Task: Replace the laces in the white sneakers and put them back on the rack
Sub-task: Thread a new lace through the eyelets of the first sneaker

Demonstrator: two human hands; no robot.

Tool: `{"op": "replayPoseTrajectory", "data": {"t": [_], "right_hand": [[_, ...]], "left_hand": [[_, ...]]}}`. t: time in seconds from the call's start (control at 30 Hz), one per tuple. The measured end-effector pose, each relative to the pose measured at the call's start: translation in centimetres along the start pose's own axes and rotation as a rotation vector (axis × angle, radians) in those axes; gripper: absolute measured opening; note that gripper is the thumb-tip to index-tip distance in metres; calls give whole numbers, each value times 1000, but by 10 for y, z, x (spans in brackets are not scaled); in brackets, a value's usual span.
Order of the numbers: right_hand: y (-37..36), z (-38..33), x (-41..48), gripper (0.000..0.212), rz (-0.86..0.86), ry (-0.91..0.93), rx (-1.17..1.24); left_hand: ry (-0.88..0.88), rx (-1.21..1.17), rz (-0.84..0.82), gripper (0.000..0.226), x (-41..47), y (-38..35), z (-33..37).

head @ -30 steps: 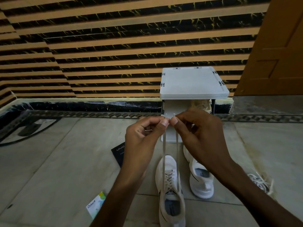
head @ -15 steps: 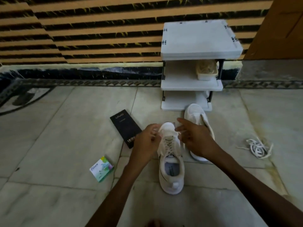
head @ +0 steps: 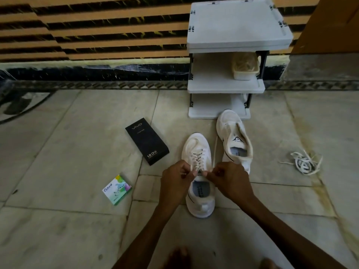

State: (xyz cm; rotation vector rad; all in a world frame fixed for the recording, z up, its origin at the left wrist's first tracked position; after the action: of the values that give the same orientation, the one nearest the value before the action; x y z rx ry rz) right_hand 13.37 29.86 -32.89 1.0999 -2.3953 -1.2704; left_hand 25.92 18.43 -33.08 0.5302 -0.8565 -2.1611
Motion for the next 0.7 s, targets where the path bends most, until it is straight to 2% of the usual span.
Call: {"op": "replayPoseTrajectory", "data": {"t": [0.17, 0.3, 0.37, 0.47, 0.6, 0.7], "right_hand": [[-7, 0, -2, 7, 96, 26, 298], [-4, -7, 3, 15, 70, 82, 509], [4, -14, 7, 20, 78, 93, 561], [13, -26, 18, 17, 7, 133, 490], [18, -43, 28, 14, -202, 277, 261], [18, -52, 28, 26, -204, 301, 271]], "left_hand": [[21, -143, 33, 16, 6, 1, -2], [-5, -268, -5, 7, 14, 12, 8], [-68, -278, -55, 10, 20, 23, 18], [-162, -248, -72, 13, 33, 40, 34], [-258, -337, -79, 10, 50, 55, 54], [-193, -317, -180, 18, 61, 54, 54]]}}
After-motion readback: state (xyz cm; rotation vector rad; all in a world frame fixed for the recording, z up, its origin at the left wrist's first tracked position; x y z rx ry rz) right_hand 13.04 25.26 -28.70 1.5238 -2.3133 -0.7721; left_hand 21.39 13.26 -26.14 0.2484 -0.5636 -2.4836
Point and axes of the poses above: each hand's wrist, its own x-axis towards the middle knuckle, its own y-axis out of the back of the hand, z = x × y, the point moved 1 cm from there along x, towards the middle knuckle, and after that the axes turned 1 degree about -y, right-handed, at the moved point
